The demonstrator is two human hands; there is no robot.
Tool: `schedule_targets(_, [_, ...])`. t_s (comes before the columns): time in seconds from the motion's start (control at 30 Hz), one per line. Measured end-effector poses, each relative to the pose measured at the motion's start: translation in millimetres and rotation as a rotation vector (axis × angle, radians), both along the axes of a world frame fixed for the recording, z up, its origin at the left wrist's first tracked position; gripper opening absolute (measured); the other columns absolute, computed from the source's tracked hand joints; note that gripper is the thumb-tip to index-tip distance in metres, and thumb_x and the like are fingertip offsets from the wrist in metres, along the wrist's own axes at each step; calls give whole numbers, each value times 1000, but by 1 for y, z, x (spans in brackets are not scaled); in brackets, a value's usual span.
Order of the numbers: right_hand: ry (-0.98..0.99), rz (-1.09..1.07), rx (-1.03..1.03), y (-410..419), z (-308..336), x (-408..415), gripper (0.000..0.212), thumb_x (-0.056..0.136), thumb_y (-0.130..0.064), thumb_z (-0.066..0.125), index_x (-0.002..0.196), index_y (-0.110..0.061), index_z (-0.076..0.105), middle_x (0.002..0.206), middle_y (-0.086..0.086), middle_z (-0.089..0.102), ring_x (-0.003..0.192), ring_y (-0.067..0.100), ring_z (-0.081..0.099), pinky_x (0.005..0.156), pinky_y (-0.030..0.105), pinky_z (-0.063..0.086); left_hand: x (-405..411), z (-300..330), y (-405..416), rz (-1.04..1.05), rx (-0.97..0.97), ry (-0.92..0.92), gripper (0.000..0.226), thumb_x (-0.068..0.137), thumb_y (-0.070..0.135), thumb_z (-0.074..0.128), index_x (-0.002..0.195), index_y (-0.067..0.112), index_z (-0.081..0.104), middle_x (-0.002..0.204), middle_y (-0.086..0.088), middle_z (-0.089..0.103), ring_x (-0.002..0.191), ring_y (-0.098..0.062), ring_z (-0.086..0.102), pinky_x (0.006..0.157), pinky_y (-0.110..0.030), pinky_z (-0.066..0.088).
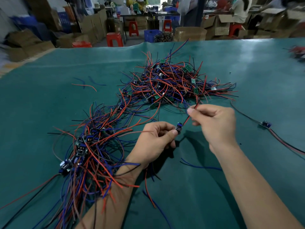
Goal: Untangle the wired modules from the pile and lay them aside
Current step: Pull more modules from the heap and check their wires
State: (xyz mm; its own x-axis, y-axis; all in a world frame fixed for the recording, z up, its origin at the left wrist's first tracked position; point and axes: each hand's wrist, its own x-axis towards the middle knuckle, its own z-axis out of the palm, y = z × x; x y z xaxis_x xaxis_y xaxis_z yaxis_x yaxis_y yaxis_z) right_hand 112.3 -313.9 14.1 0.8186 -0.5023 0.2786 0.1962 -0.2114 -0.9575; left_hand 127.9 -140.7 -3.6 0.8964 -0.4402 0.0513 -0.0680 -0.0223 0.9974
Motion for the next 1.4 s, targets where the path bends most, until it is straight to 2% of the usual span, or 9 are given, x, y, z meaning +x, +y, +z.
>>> schedule_targets(0.2, [-132, -265, -29, -26, 11, -7, 14, 76, -30, 83, 70, -42, 77, 67, -15, 73, 57, 7, 61, 65, 49, 60, -1, 2, 0, -39, 34, -17, 10, 98, 6, 59, 99, -2, 67, 56, -4, 59, 42, -2, 42, 45, -11, 33])
schedule_targets(0.43, [-204, -289, 241, -28, 16, -6, 16, 79, -8, 85, 75, -19, 75, 64, -13, 72, 58, 4, 60, 55, 19, 48, -1, 2, -1, -53, 62, -36, 15, 100, 6, 56, 91, 9, 67, 54, 0, 56, 49, -8, 41, 47, -15, 32])
schedule_targets(0.73, [-200, -462, 517, -43, 11, -3, 16, 89, -13, 78, 78, -16, 67, 75, 4, 65, 57, 11, 54, 51, 22, 45, -2, 3, -3, 32, 56, -35, 15, 103, 2, 49, 92, 7, 59, 58, -3, 56, 43, 0, 42, 46, -11, 34])
schedule_targets(0.8, [-81, -417, 472, -40, 10, -2, 19, 92, -23, 74, 77, -17, 65, 71, 3, 66, 53, 10, 55, 45, 24, 42, -1, 2, -3, 84, 29, -17, 18, 104, 3, 47, 90, 10, 57, 60, -2, 57, 44, 0, 45, 47, -14, 36])
schedule_targets(0.9, [188, -18, 150, -16, 4, -2, 28, 92, -35, 73, 77, -12, 73, 66, 2, 71, 53, 10, 60, 38, 23, 37, -2, 1, -5, 122, 8, -9, 20, 104, 4, 46, 88, 12, 54, 62, 0, 59, 48, -2, 48, 49, -16, 39])
schedule_targets(1.0, [204, 308, -113, 17, -4, -5, 19, 85, -39, 78, 82, -20, 78, 73, -2, 75, 62, 6, 63, 46, 23, 44, -2, 2, -4, 112, -6, -31, 17, 103, 3, 49, 90, 10, 57, 61, 1, 61, 48, -3, 48, 47, -16, 40])
schedule_targets(1.17, [80, 190, -202, 12, -3, -5, 19, 72, -49, 76, 83, -35, 80, 77, -2, 77, 65, 6, 62, 61, 40, 54, -2, 2, -3, 80, 3, -47, 14, 102, 3, 51, 95, 4, 63, 57, -1, 58, 43, -2, 47, 44, -12, 38])
schedule_targets(1.27, [-11, 136, -157, 8, 1, -5, 5, 80, -31, 81, 80, -35, 80, 76, -10, 77, 64, 4, 63, 64, 33, 55, -2, 2, -3, 41, -2, -70, 15, 101, -1, 51, 93, 4, 63, 61, -5, 60, 46, -3, 49, 48, -12, 40])
schedule_targets(1.4, [-226, -17, 70, -9, 30, -12, 21, 87, -8, 77, 79, -27, 78, 73, -14, 74, 64, 4, 60, 58, 19, 49, -3, 3, -3, -20, 4, -86, 16, 99, -2, 54, 90, 5, 65, 67, -7, 64, 54, -6, 52, 56, -12, 43])
